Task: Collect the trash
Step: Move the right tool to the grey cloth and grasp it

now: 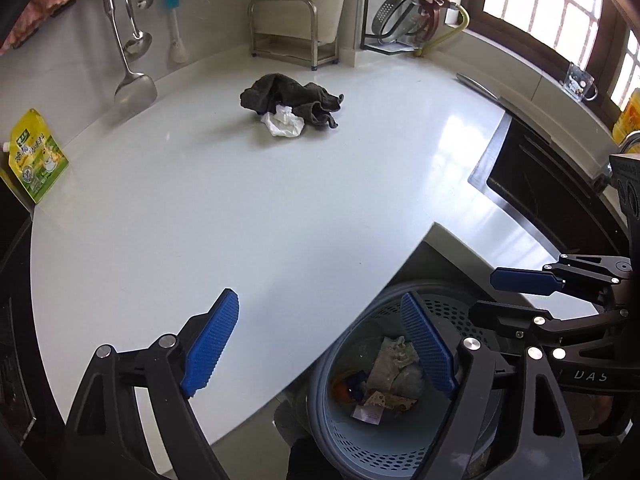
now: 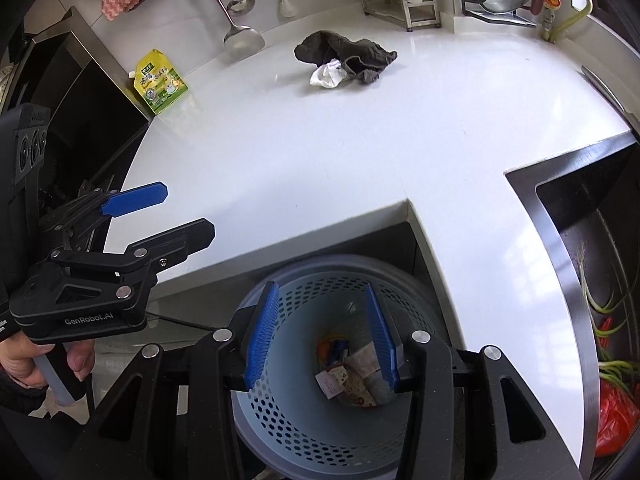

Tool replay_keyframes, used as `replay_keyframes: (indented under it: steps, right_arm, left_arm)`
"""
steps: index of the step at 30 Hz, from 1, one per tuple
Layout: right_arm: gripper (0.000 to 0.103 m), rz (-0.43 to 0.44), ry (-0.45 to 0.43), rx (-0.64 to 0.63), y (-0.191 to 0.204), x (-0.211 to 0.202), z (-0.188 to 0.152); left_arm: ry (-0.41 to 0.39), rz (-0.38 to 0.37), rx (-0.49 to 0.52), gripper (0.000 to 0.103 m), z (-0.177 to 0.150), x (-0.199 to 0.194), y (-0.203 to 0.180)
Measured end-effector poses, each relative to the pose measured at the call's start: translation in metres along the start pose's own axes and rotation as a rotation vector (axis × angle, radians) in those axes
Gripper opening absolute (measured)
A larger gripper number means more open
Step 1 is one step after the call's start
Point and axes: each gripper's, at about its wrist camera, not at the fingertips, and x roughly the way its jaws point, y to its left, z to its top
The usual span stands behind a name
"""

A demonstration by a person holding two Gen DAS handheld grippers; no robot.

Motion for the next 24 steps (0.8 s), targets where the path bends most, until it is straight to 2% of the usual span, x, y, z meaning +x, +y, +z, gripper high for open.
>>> replay_keyframes:
  steps: [13, 24]
  right_arm:
    - [0.043, -0.017, -0.018, -0.013, 0.021, 0.024, 0.055]
    - [0.044, -0.030, -0.023, -0.011, 0.025, 0.048, 0.097]
  left_arm:
    - [-0.037, 0.017, -0.031, 0.081, 0.046, 0.010, 0.059]
    - [-0.027, 0.015, -0.044, 0.081, 0.070, 0.030, 0.096]
